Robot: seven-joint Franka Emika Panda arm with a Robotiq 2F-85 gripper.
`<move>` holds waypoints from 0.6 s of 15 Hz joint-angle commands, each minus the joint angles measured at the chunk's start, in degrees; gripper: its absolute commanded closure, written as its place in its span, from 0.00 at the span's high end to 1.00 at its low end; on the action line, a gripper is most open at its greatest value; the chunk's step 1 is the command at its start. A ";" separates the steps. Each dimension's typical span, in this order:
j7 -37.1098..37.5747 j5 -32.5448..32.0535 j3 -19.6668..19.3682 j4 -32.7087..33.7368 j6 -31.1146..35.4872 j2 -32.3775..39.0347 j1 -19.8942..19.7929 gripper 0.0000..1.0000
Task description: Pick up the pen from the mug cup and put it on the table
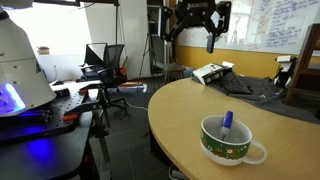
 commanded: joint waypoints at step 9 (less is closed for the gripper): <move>17.42 6.55 0.29 10.76 -0.06 13.61 -0.58 1.00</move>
